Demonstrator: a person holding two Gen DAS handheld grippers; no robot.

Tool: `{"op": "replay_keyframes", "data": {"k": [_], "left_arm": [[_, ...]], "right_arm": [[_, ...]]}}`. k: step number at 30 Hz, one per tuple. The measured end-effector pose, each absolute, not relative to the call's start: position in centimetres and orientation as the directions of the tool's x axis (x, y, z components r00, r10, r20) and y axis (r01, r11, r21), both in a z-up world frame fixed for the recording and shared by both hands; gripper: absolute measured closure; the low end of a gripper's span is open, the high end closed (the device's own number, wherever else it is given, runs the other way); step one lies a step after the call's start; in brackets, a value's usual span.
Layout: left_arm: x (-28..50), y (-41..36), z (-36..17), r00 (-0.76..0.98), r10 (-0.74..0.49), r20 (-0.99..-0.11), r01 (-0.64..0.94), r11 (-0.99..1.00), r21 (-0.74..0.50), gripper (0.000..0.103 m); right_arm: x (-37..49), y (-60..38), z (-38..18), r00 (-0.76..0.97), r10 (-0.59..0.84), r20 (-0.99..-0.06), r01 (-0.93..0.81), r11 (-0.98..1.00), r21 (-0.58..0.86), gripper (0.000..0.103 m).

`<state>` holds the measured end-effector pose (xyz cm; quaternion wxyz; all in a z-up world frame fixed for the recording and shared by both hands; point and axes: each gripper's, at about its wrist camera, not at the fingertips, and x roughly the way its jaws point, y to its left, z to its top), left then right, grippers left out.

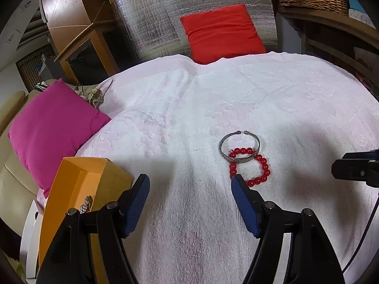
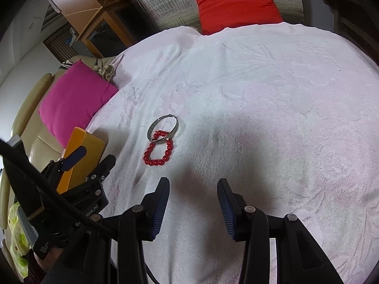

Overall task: Organize jewelry
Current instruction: 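Lower the left tool onto the red bead bracelet and close it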

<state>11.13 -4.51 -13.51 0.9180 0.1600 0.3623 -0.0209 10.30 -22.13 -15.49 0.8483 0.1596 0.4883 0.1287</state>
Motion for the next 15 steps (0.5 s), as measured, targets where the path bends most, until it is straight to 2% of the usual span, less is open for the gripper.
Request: {"op": "replay_keyframes", "data": {"k": [15], "left_arm": [[11.27, -4.62, -13.56, 0.734, 0.072, -0.675, 0.158, 0.949, 0.272, 0.031]], "right_arm": [[10.33, -22.11, -15.4, 0.494, 0.379, -0.782, -0.069, 0.914, 0.399, 0.057]]}}
